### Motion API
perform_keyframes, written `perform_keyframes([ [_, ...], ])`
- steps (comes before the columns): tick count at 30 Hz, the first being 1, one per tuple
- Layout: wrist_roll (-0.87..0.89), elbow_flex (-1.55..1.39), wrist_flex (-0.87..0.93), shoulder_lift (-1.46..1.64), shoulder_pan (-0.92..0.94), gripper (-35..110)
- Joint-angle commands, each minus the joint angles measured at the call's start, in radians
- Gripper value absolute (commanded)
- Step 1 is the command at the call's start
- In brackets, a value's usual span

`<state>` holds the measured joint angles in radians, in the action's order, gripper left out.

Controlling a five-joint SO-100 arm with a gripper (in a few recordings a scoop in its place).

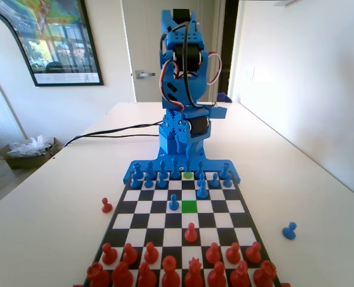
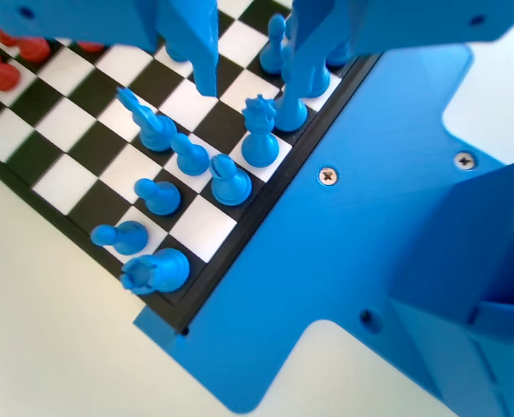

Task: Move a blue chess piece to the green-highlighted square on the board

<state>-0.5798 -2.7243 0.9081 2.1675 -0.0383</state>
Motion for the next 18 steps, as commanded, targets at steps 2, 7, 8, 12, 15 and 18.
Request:
perform_keyframes([
  [2, 0.006, 0.04, -0.009, -0.009, -0.011, 12],
  [7, 0.02, 0.037, -0.012, -0.015, -0.018, 12],
  [8, 0.02, 0.035, -0.014, -0.017, -0.018, 12],
  [12, 0.012, 0.025, -0.031, -0.029, -0.02, 12],
  [15, 0.003, 0.012, -0.043, -0.031, -0.02, 12],
  [18, 0.0, 0.006, -0.046, -0.031, -0.02, 12],
])
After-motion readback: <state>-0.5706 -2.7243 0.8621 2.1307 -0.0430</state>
